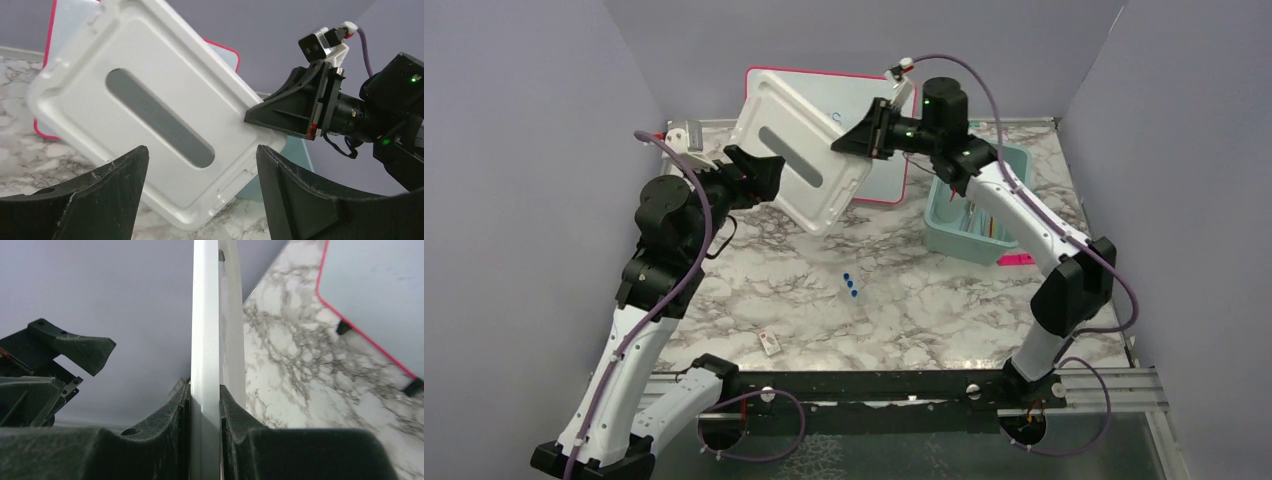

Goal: Organize the chemistry lab equipment

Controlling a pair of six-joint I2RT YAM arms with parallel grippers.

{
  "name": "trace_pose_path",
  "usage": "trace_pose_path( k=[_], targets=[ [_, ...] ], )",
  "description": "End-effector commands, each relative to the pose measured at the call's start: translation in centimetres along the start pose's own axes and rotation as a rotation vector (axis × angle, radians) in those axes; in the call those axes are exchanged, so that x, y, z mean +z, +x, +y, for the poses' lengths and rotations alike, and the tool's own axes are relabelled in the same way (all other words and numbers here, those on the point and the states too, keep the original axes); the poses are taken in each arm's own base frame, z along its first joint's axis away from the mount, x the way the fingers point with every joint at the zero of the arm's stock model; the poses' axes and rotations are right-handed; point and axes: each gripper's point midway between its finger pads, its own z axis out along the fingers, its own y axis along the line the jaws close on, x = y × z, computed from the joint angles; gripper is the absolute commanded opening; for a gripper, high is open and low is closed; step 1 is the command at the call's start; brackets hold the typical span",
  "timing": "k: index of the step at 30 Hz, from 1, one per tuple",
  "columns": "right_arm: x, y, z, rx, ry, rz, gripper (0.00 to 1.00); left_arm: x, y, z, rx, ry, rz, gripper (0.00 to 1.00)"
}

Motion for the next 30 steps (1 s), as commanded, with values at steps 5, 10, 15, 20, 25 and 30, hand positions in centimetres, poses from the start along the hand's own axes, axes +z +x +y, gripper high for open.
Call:
trace_pose_path(
  k=[5,10,15,20,25,30],
  targets=[
    [-13.4,-9.9,-1.1,0.028,0.154,-0.391,0.01,0.9,-1.5,-5.3,-0.022,0.234,0.029,0.82],
    [-21.1,-11.3,-4.4,0.157,0.300,-0.565,0.01,2.7,0.2,-6.2,-0.014,0.309,0.094,0.82],
    [-27.1,-10.7,-7.8,0.314,0.460,-0.714,0.01,5.5,3.2,-6.7,-0.046,0.352,0.218,0.82],
    [-29.7,-9.0,-10.7,0.439,0.589,-0.799,0.01,8.8,7.2,-7.2,-0.073,0.369,0.357,0.82],
    [-31.4,-6.8,-13.2,0.522,0.679,-0.866,0.01,11.3,12.0,-7.7,-0.111,0.374,0.495,0.82],
    [-30.9,-4.5,-15.6,0.605,0.703,-0.835,0.01,12.9,15.3,-8.4,-0.112,0.394,0.577,0.82]
  ],
)
